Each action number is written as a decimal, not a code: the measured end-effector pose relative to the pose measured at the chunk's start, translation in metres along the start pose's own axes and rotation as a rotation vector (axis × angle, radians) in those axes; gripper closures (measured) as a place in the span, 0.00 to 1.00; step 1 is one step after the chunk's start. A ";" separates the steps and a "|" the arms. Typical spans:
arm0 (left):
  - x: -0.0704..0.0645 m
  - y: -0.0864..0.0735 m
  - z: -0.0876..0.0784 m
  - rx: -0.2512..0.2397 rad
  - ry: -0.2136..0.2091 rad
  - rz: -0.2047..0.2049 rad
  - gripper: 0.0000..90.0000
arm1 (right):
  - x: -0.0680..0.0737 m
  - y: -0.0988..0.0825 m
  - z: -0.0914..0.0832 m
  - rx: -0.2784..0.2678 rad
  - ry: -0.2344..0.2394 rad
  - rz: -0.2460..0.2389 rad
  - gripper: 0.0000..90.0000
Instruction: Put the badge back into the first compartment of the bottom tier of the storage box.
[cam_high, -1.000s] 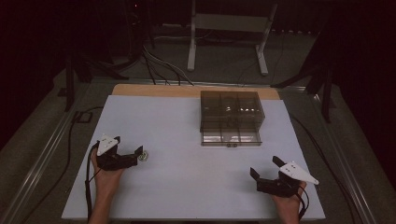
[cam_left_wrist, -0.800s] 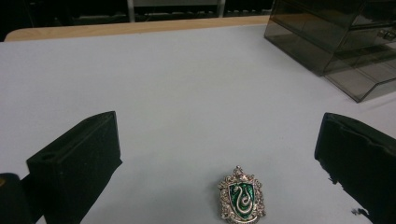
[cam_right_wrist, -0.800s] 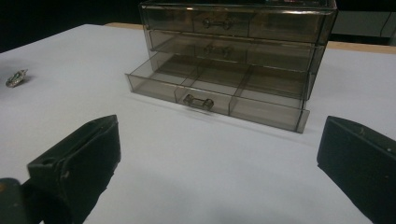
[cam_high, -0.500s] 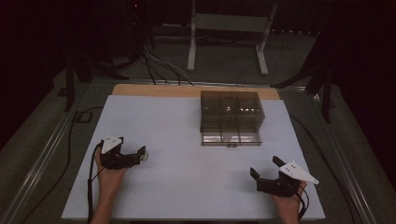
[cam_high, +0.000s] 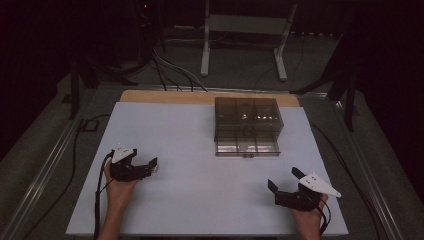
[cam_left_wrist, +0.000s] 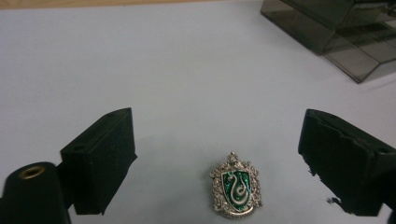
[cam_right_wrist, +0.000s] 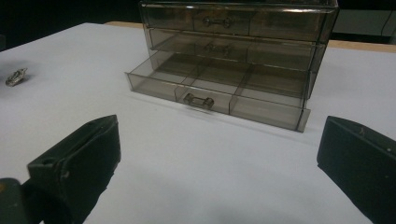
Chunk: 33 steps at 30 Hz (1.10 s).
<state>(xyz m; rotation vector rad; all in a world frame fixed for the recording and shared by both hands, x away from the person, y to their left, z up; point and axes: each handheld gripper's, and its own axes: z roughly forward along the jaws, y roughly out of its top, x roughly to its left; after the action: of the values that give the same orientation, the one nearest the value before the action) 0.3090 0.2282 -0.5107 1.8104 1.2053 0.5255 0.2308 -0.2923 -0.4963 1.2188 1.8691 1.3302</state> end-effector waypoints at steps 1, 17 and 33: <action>0.000 0.000 0.001 0.008 -0.004 0.002 0.17 | 0.000 0.000 0.000 0.000 0.001 -0.001 0.00; -0.002 -0.009 0.009 0.161 -0.029 0.013 0.51 | 0.000 0.000 0.000 0.004 0.000 0.001 0.00; -0.003 -0.010 0.014 0.186 -0.075 0.005 0.75 | 0.001 0.000 0.001 0.008 0.001 -0.008 0.00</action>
<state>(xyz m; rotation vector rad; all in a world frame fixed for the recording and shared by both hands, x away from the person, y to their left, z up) 0.3125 0.2206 -0.5264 1.9713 1.2323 0.3547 0.2314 -0.2911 -0.4967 1.2132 1.8797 1.3210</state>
